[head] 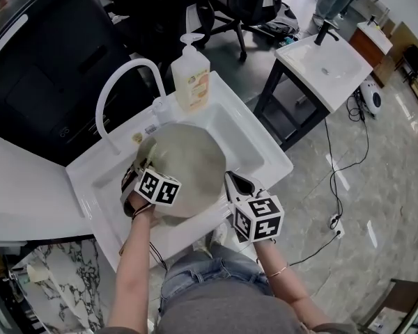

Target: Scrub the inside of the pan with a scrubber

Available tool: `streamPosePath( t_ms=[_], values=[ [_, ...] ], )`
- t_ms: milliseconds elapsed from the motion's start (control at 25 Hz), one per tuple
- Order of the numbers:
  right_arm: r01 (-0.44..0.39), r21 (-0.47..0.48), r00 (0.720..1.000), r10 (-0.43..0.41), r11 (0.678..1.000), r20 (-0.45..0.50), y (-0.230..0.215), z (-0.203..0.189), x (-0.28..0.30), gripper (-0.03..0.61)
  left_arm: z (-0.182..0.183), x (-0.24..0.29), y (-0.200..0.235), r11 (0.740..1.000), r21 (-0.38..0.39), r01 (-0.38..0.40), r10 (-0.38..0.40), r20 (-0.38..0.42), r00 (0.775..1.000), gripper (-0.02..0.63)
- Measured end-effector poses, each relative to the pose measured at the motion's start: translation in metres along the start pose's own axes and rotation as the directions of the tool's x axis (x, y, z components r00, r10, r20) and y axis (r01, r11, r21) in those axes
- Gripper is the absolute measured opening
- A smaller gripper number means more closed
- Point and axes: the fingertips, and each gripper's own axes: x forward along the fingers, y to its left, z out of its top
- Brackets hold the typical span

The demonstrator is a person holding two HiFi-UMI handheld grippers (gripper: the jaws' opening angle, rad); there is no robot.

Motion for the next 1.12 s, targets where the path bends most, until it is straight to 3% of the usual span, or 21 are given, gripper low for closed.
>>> streamPosePath(
  t_ms=[80,160,240,360,480,560,640,680,720,840,920,1120],
  values=[
    [0.007,0.004,1.0,-0.007,1.0,0.005,-0.001,0.0,-0.004,0.011,0.004,-0.01,-0.012,0.989,-0.083,0.123,-0.12,0.036,0.992,0.064],
    [0.018,0.009,1.0,-0.018,1.0,0.01,-0.003,-0.001,-0.008,0.011,0.012,-0.02,-0.03,0.945,-0.18,0.271,-0.259,0.091,0.962,0.064],
    [0.032,0.015,0.999,-0.032,0.999,0.015,-0.005,-0.002,-0.012,0.011,0.023,-0.031,-0.05,0.87,-0.267,0.414,-0.385,0.157,0.91,0.064],
    [0.05,0.025,0.999,-0.05,0.998,0.02,-0.007,-0.003,-0.017,0.011,0.041,-0.048,-0.083,0.725,-0.349,0.593,-0.547,0.231,0.805,0.064],
    [0.066,0.029,0.997,-0.067,0.997,0.025,-0.01,-0.004,-0.024,0.011,0.057,-0.06,-0.114,0.587,-0.396,0.706,-0.655,0.281,0.702,0.064],
    [0.077,0.034,0.997,-0.078,0.996,0.026,-0.012,-0.006,-0.028,0.011,0.061,-0.063,-0.132,0.522,-0.417,0.744,-0.705,0.281,0.652,0.064],
    [0.086,0.039,0.996,-0.087,0.996,0.025,-0.013,-0.008,-0.03,0.011,0.057,-0.059,-0.149,0.481,-0.432,0.763,-0.749,0.249,0.614,0.064],
    [0.089,0.041,0.996,-0.09,0.995,0.025,-0.013,-0.009,-0.031,0.011,0.053,-0.055,-0.155,0.481,-0.435,0.761,-0.762,0.221,0.608,0.063],
    [0.09,0.041,0.996,-0.091,0.995,0.025,-0.012,-0.009,-0.032,0.011,0.048,-0.049,-0.158,0.499,-0.43,0.752,-0.767,0.186,0.614,0.063],
    [0.091,0.043,0.995,-0.093,0.995,0.025,-0.01,-0.01,-0.033,0.011,0.03,-0.038,-0.163,0.576,-0.37,0.729,-0.765,0.071,0.64,0.063],
    [0.092,0.044,0.995,-0.093,0.995,0.023,-0.009,-0.01,-0.033,0.011,0.019,-0.033,-0.167,0.614,-0.322,0.721,-0.762,-0.005,0.647,0.063],
    [0.085,0.042,0.996,-0.085,0.996,0.011,-0.004,-0.014,-0.03,0.011,-0.009,-0.027,-0.177,0.656,-0.24,0.716,-0.753,-0.145,0.641,0.063]
  ],
)
